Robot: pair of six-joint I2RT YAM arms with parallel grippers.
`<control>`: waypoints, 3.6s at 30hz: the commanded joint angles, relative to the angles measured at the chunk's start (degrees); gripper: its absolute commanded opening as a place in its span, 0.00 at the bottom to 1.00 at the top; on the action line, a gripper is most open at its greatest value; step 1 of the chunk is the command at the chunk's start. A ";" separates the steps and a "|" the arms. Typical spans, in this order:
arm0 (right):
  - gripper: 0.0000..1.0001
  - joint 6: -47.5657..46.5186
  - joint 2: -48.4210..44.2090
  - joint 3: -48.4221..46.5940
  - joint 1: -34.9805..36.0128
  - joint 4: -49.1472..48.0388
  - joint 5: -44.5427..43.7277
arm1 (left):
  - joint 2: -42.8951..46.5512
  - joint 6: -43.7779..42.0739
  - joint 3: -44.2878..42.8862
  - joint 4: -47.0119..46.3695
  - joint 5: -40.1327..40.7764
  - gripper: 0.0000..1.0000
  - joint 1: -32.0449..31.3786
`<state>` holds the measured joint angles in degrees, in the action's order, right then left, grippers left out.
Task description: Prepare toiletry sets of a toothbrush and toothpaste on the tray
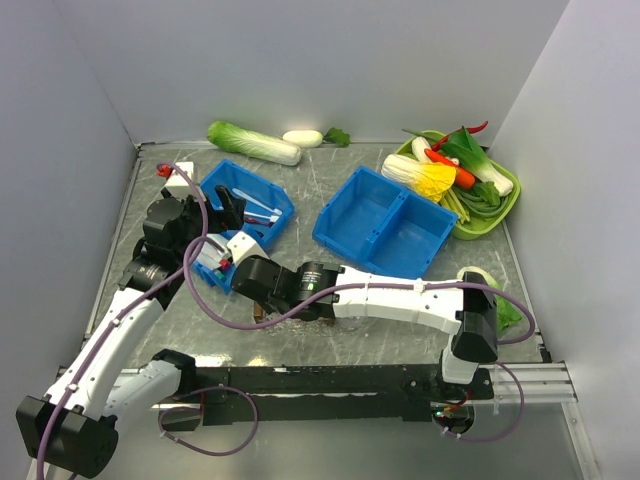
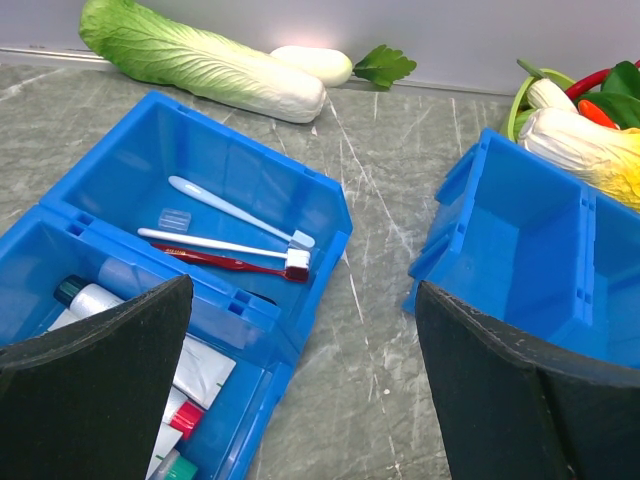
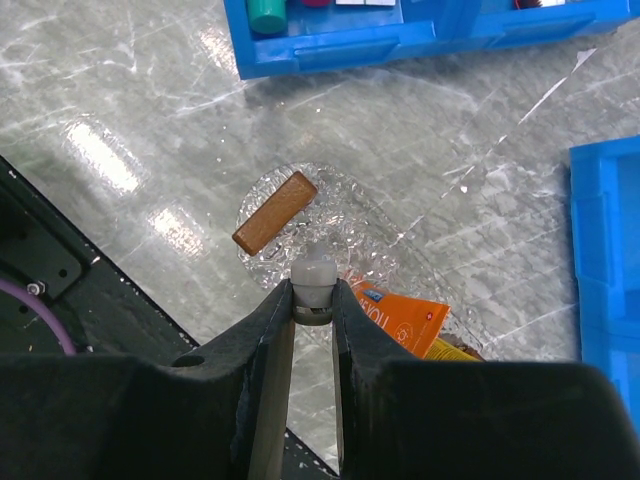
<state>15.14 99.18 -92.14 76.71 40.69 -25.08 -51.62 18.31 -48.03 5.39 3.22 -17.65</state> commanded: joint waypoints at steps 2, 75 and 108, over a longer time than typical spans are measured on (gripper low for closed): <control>0.00 1.21 -1.18 -1.38 -0.85 -1.49 -0.41 | -0.15 -0.55 -0.40 -2.05 -0.85 0.96 0.07; 0.97 5.78 -35.27 29.81 -28.18 -20.03 19.71 | -0.41 3.14 0.48 -2.31 2.75 0.96 2.44; 1.00 -1.78 -66.13 45.73 -48.49 -15.64 8.65 | 8.11 3.76 2.50 -6.97 3.28 0.96 2.53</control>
<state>15.14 34.89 -46.46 28.45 25.71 -14.33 -43.72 23.16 -46.00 0.97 7.16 -15.33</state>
